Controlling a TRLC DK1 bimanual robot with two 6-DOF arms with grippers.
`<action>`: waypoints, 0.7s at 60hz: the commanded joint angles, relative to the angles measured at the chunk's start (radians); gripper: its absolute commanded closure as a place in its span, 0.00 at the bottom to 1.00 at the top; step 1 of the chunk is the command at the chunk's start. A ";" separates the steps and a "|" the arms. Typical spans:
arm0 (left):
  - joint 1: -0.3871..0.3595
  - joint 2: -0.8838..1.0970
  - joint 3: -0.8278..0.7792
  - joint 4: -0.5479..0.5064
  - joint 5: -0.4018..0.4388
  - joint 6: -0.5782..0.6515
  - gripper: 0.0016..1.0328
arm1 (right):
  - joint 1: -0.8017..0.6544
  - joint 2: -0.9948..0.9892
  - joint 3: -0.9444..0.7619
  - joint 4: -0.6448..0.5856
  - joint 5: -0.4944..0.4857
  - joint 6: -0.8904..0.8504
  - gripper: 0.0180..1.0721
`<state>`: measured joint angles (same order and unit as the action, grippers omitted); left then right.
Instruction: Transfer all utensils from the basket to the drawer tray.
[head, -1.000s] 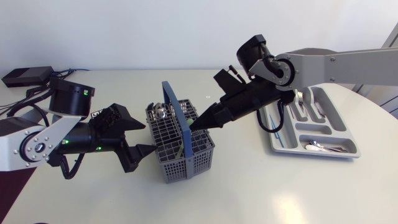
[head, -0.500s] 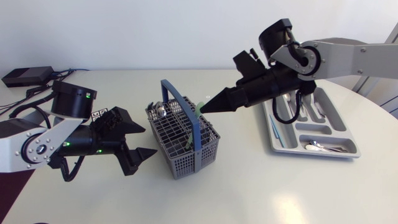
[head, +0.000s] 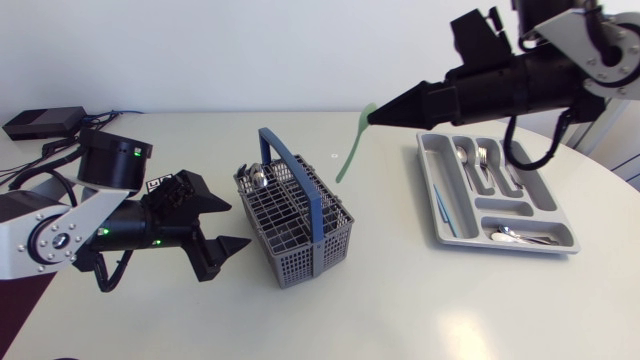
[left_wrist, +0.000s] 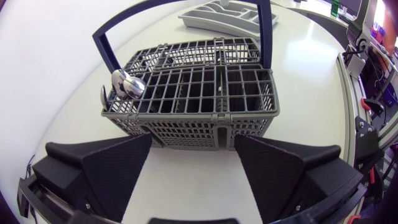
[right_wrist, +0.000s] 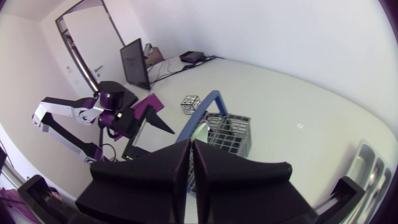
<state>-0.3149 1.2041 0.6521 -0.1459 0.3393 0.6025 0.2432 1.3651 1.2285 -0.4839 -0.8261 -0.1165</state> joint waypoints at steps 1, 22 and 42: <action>0.011 -0.026 -0.006 -0.017 -0.003 -0.018 0.09 | -0.024 -0.046 -0.009 -0.064 0.079 -0.043 0.92; 0.011 -0.035 0.027 -0.043 -0.014 -0.050 0.09 | -0.176 -0.161 -0.142 -0.205 0.535 -0.281 0.92; 0.014 -0.037 0.038 -0.047 -0.028 -0.053 0.09 | -0.369 -0.152 -0.333 -0.073 0.825 -0.459 0.92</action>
<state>-0.3088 1.1824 0.6632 -0.1844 0.3122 0.5682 -0.0910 1.1934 0.9424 -0.5980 -0.0364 -0.5274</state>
